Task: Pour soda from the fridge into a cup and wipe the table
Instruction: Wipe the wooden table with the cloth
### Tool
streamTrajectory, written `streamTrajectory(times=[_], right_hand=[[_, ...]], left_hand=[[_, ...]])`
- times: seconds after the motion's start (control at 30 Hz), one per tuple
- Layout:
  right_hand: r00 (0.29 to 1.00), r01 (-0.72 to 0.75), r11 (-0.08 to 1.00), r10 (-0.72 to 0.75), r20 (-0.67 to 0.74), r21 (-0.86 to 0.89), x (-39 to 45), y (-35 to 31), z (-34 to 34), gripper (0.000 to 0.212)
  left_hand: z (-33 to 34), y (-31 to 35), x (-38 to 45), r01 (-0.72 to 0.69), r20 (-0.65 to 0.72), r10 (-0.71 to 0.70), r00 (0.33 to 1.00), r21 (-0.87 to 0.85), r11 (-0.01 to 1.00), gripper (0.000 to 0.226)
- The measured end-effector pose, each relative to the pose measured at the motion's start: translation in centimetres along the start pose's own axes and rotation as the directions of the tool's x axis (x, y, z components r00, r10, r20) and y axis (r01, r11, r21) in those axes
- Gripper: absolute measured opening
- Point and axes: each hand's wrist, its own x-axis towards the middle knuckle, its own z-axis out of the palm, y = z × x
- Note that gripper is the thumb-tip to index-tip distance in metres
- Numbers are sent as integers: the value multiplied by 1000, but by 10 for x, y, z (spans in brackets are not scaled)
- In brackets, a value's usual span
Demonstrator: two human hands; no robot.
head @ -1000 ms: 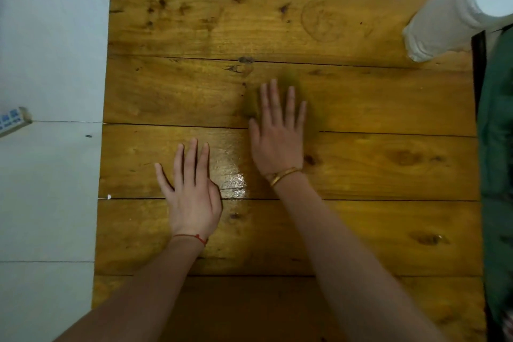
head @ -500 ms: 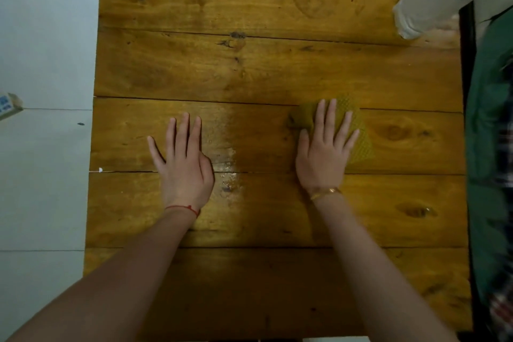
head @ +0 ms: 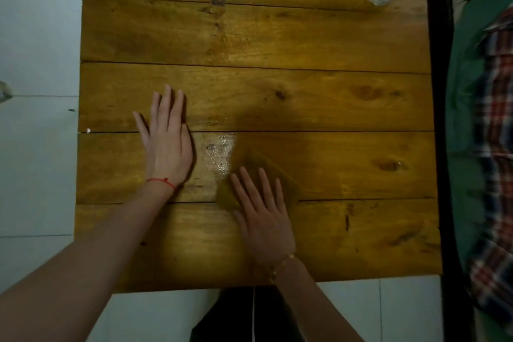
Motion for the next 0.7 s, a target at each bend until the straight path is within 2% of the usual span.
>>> streamTrajectory(times=[0.17,0.3,0.4,0.5,0.6,0.7], right_hand=[[980,-197,979,196,-22,-45,-31,73,-13,62],[919,-377,926,377,-116,21,17,107,-34,62],[889,-426,903,430,-156,64,62,98,-44,62],[931,-325,944,329,-157,54,79,67,-43,62],[993,-78,997,75,-92,-22,63,29,-26,61],[988,153,987,-152,13,-58,23,10,-11,60]], left_hand=[[8,16,-59,-2,58,0,998,33,999,58],[14,28,-98,11,99,-13,995,14,1000,57],[14,36,-120,36,102,-35,994,-13,999,57],[16,44,-139,85,95,-81,992,-35,996,57],[19,55,-157,156,64,-149,987,-119,981,54],[14,69,-176,247,5,-255,967,-275,929,52]])
